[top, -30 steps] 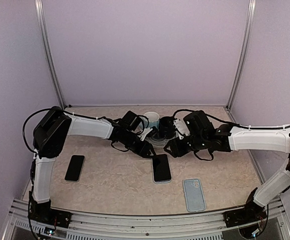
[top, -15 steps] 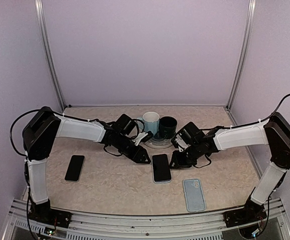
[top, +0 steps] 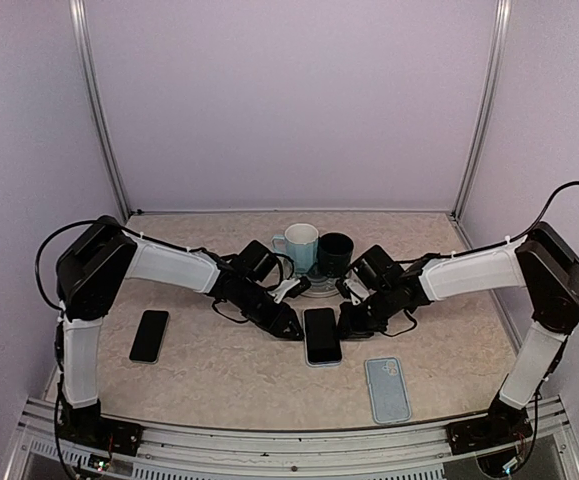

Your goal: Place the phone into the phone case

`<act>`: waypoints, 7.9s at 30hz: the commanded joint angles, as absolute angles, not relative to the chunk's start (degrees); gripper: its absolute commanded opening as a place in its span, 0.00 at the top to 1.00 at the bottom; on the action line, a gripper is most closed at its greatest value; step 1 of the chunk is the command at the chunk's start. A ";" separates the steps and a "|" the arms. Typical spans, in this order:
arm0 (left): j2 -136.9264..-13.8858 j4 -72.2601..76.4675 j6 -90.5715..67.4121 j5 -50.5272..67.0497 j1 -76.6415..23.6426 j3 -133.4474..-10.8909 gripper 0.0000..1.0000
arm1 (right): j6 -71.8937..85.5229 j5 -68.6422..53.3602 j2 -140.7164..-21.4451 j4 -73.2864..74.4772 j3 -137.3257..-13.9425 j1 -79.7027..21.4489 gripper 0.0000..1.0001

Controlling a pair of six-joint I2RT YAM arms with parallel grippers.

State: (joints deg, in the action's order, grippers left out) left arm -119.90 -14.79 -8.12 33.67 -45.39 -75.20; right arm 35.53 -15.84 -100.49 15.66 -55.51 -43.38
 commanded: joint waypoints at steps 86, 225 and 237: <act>-121.49 -16.65 -7.53 32.16 -45.70 -78.40 0.62 | 31.96 -11.04 -104.32 21.75 -63.58 -41.07 0.80; -110.31 -25.85 3.60 25.51 -34.85 -82.79 0.39 | 47.07 3.92 -98.50 39.01 -67.41 -58.52 0.47; -107.65 -25.40 5.32 22.16 -32.40 -82.09 0.39 | 40.95 6.09 -112.25 37.95 -73.75 -55.12 0.55</act>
State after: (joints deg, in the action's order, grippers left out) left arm -110.39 -26.24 4.58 23.40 -34.13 -81.89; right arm 42.87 4.67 -109.78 36.49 -73.17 -54.68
